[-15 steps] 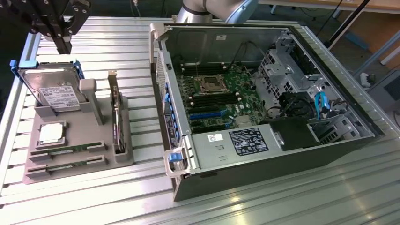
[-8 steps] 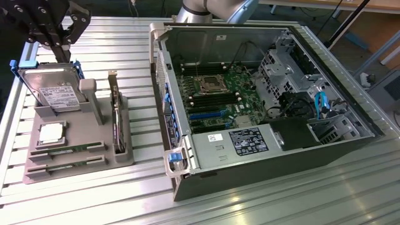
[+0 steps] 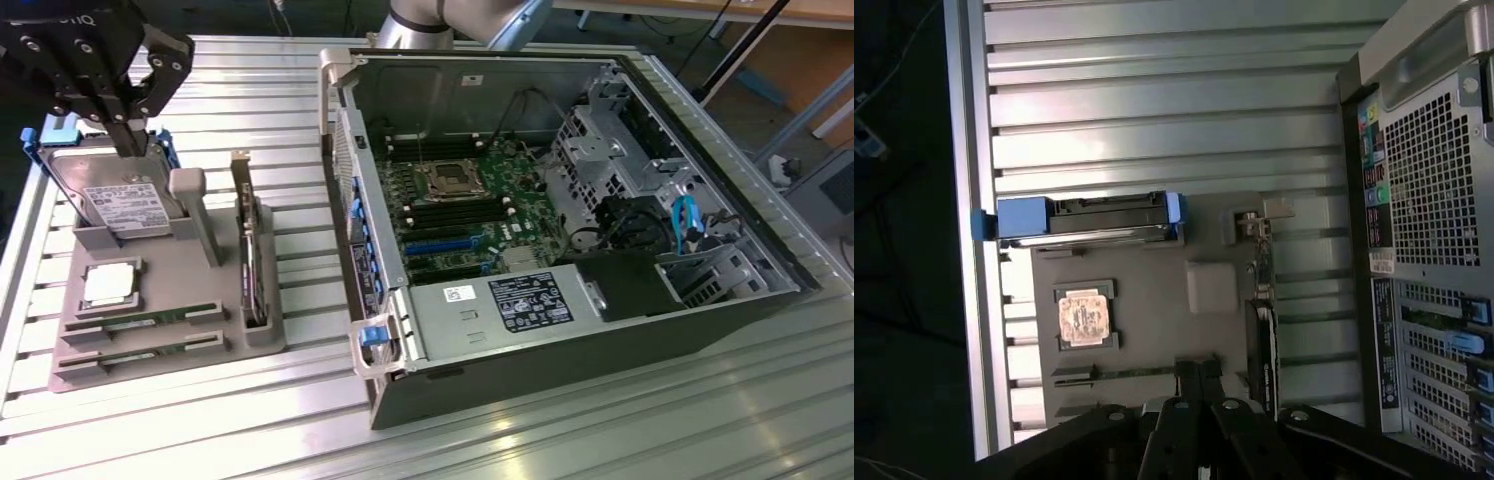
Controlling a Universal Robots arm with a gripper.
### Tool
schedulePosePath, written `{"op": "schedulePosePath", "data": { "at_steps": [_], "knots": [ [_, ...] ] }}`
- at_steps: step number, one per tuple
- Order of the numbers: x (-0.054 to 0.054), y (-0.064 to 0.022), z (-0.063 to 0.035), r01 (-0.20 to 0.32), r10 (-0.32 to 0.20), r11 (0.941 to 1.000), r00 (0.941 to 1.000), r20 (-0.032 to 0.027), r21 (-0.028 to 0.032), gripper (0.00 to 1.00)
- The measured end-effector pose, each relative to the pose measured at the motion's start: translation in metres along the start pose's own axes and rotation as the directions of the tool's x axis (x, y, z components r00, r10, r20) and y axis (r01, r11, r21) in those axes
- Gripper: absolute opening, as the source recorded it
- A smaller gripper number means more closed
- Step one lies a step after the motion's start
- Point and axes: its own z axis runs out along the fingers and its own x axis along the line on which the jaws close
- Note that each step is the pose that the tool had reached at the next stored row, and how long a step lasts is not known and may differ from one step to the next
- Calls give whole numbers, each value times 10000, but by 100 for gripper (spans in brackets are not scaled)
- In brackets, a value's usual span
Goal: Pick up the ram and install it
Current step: 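Reach for the ram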
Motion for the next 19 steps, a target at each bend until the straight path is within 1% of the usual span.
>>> {"op": "schedulePosePath", "data": {
  "at_steps": [3,5,15,16,19],
  "knots": [
    [-5,-71,-3,1,-1,10000,10000,0,2,11],
    [-12,-168,-6,1,-1,10000,10000,2,6,11],
    [-33,-434,-18,2,-2,10000,10000,2,17,11],
    [-36,-486,-20,1,-1,10000,10000,2,21,11],
    [-43,-569,-24,2,-2,10000,10000,2,29,11]
  ]
}}
